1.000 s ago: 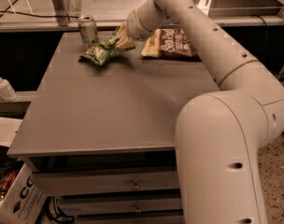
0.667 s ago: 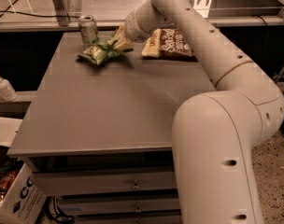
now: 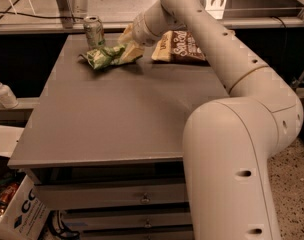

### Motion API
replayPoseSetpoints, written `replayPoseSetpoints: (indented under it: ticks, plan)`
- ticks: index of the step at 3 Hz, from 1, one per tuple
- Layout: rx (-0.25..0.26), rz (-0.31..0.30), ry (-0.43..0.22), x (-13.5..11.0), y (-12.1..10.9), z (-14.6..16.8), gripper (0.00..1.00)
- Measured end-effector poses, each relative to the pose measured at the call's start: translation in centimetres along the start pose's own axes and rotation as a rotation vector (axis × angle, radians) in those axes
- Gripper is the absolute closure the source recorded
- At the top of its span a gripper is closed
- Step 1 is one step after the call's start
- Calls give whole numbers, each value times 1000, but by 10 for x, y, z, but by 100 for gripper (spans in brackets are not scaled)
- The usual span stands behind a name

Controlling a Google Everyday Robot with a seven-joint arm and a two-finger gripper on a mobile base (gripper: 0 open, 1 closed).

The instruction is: Move green jalapeno chip bag near 7up can

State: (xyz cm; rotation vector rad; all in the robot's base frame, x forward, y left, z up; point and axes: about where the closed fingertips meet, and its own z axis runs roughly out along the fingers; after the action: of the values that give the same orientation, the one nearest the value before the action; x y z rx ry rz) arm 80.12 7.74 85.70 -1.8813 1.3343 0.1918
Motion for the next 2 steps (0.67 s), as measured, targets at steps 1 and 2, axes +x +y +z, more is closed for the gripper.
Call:
replayPoseSetpoints:
  ticks: [1,2]
  plan:
    - [3,5,-4,-2,1,-2,0]
    - [11,2,-20,-12,2,-10,0]
